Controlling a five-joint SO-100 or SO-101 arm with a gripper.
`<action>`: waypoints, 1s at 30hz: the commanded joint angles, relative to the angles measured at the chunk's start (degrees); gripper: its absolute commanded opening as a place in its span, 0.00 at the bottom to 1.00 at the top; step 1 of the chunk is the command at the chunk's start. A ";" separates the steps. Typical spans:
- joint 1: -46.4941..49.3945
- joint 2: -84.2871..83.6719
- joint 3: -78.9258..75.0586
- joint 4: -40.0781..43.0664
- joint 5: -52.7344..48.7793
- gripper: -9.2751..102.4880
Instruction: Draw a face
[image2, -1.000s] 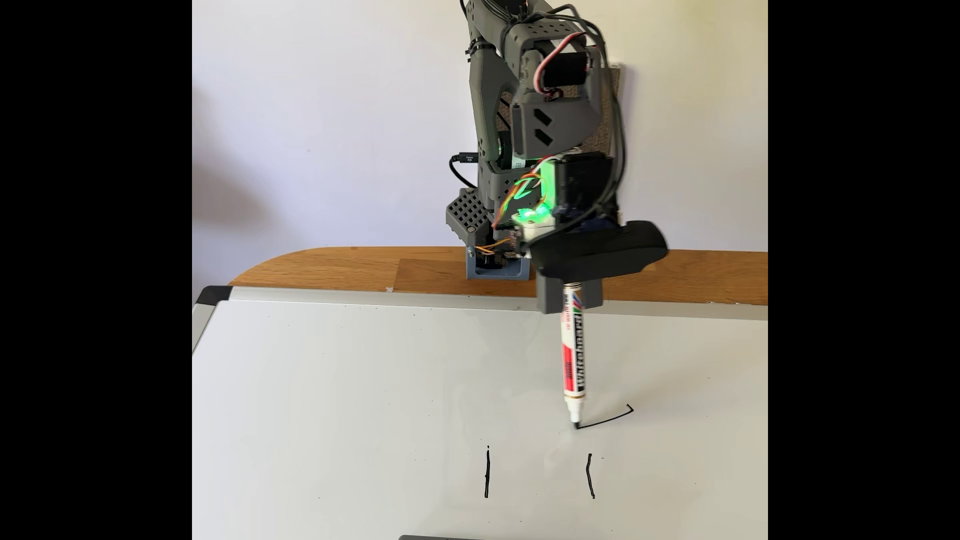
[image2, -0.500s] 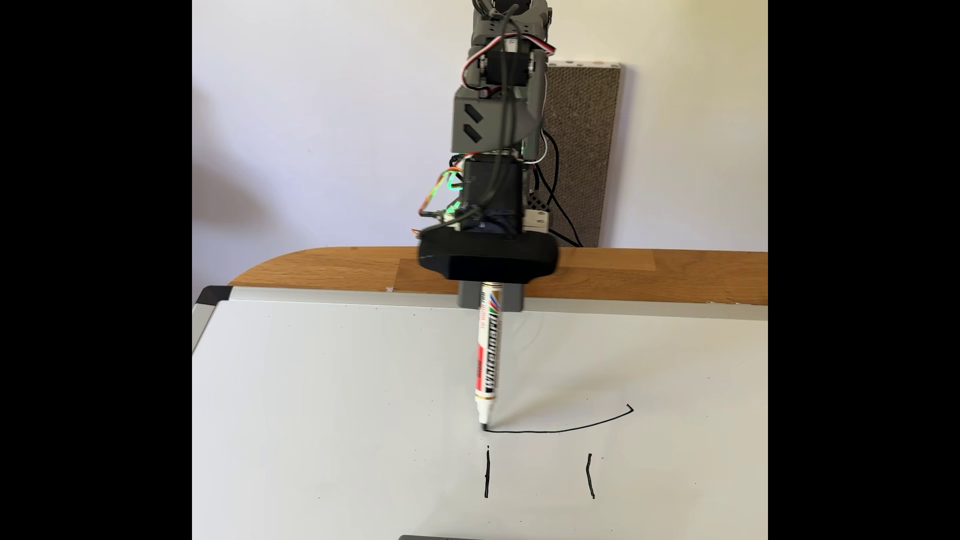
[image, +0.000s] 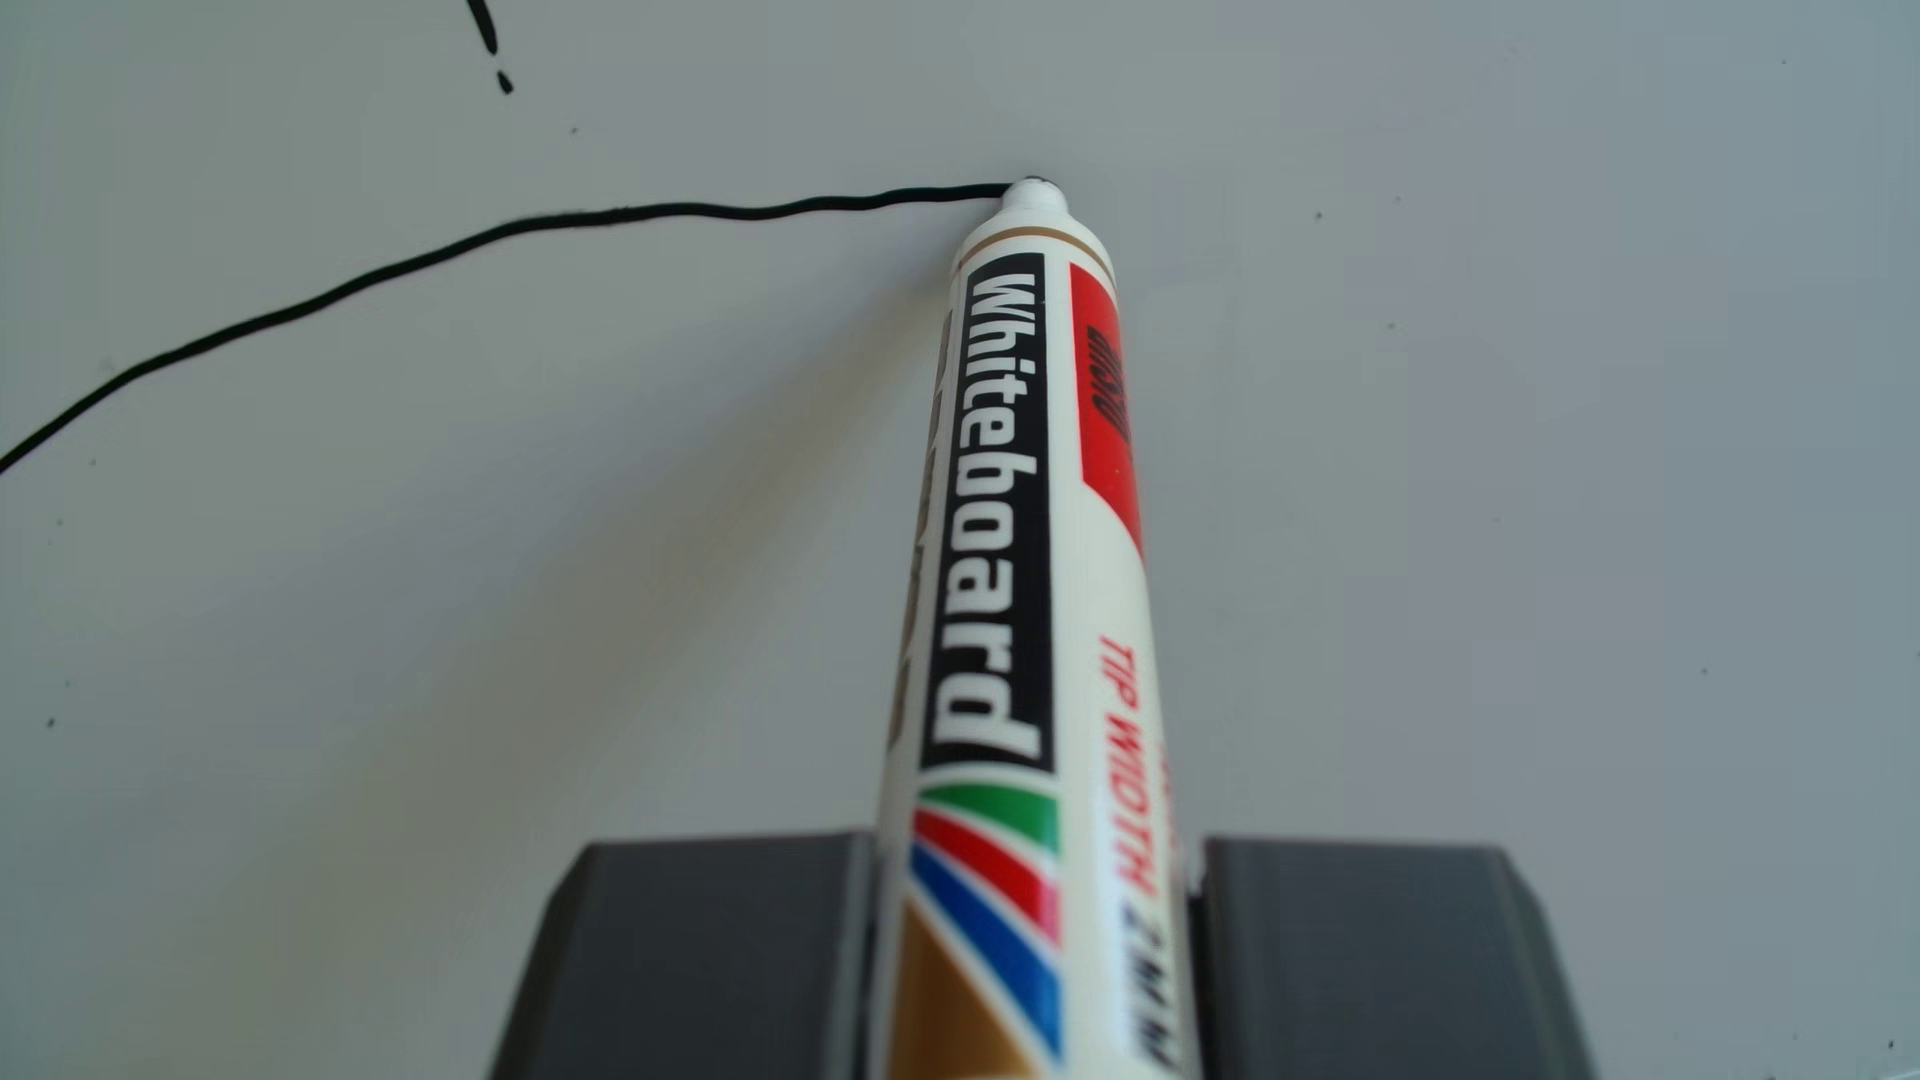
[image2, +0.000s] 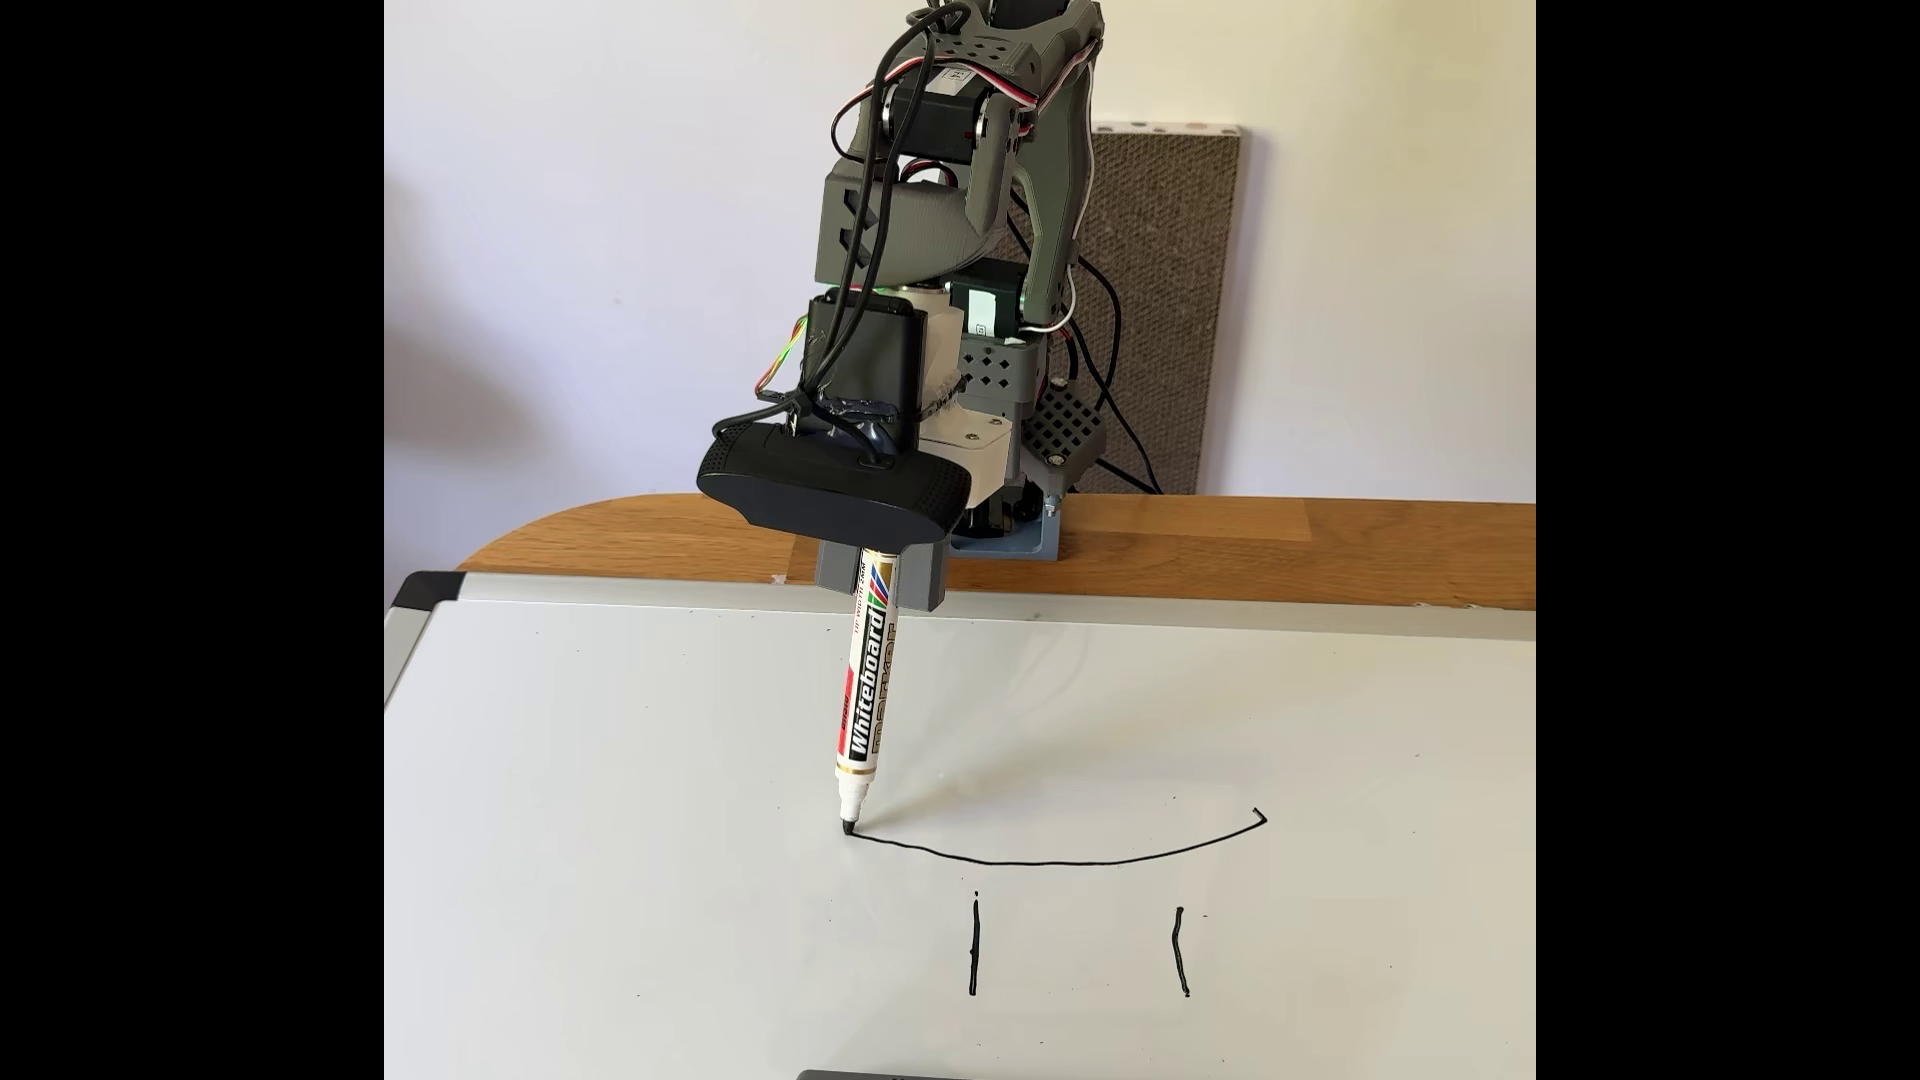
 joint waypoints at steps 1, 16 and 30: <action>-0.18 2.29 -2.72 0.18 -0.44 0.07; -16.70 19.34 -21.62 12.22 -0.44 0.07; -20.74 46.05 -26.37 19.95 0.35 0.07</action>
